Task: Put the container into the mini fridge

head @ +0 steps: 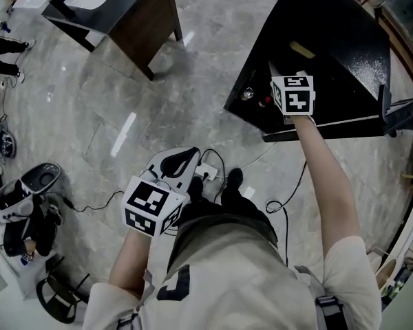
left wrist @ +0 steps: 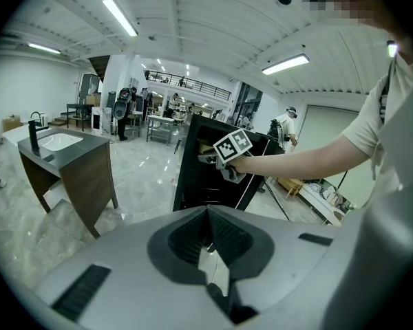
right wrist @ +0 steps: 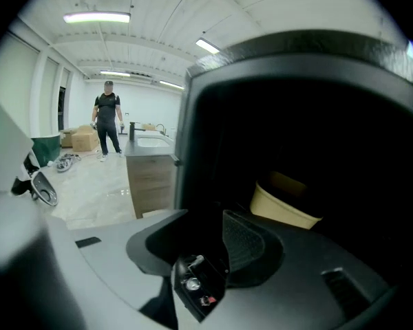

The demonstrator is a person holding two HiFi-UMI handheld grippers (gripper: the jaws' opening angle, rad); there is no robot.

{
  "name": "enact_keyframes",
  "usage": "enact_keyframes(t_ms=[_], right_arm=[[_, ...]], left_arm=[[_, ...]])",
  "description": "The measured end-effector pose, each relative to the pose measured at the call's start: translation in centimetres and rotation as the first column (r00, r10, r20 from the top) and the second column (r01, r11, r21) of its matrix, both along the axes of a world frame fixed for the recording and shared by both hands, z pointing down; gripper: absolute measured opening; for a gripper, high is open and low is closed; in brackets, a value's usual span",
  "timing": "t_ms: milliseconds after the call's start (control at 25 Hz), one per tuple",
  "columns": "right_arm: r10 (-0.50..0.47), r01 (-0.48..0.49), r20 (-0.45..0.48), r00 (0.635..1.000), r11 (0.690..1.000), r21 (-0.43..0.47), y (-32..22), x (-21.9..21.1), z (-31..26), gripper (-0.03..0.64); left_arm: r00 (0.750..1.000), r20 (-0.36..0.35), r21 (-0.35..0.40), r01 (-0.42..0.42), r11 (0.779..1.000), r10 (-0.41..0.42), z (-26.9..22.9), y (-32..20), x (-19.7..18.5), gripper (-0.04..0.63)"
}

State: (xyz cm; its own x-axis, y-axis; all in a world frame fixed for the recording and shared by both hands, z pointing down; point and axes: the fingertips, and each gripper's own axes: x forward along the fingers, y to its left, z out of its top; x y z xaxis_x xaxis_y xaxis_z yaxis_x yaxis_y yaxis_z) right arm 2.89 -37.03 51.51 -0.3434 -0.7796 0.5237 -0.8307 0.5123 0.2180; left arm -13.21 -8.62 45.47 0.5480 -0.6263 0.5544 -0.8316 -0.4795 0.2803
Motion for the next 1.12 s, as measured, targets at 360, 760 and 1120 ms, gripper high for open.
enact_keyframes(t_ms=[360,760,1120], right_arm=[[-0.154,0.156,0.057,0.986,0.987,-0.027,7.5,-6.8,-3.4,0.143],[-0.277,0.294,0.220,0.935,0.955,-0.047,15.4,-10.6,-8.3,0.037],[-0.225,0.267,0.355,0.907,0.961,-0.073,23.2,-11.9,-10.5,0.029]], left_arm=[[0.999,-0.024,0.053,-0.031,0.998,0.033,-1.2,0.4,-1.0,0.055],[0.999,-0.028,0.096,-0.030,0.995,0.033,-2.2,0.8,-2.1,0.055],[0.992,-0.062,0.115,-0.098,0.988,0.106,-3.1,2.7,-3.2,0.055]])
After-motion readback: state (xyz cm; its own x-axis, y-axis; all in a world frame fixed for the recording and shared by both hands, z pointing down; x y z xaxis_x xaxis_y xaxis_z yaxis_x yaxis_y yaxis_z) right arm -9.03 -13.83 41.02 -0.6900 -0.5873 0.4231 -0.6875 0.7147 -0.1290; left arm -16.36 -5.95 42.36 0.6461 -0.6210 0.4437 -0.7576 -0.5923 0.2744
